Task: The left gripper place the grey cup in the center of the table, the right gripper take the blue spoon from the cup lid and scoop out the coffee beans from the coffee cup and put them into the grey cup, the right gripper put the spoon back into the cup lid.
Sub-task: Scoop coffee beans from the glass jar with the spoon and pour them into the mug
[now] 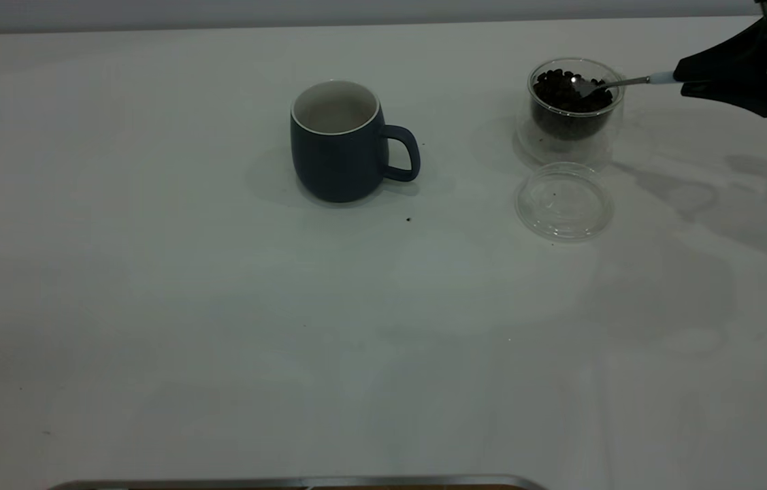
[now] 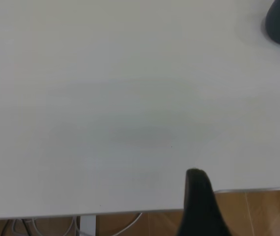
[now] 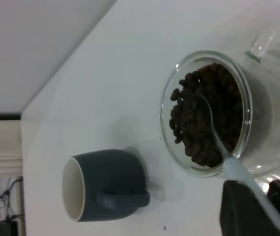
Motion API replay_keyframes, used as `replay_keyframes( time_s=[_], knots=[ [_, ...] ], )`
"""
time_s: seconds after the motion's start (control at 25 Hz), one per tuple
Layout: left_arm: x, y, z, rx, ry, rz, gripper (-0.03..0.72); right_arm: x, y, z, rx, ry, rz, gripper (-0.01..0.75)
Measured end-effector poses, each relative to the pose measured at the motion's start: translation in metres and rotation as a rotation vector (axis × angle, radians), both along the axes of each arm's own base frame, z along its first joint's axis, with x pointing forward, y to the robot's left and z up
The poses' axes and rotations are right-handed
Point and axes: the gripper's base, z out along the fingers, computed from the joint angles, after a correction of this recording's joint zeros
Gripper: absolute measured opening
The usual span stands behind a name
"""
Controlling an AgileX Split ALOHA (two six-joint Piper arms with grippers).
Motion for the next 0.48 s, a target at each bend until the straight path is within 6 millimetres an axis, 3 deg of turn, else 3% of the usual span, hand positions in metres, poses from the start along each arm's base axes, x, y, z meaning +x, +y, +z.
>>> replay_keyframes(
  time_s=[0.48],
  knots=[
    [0.0, 0.0, 0.0, 0.001, 0.0, -0.001, 0.545, -0.005, -0.016, 0.0, 0.169, -0.014, -0.031, 0.113]
  ],
)
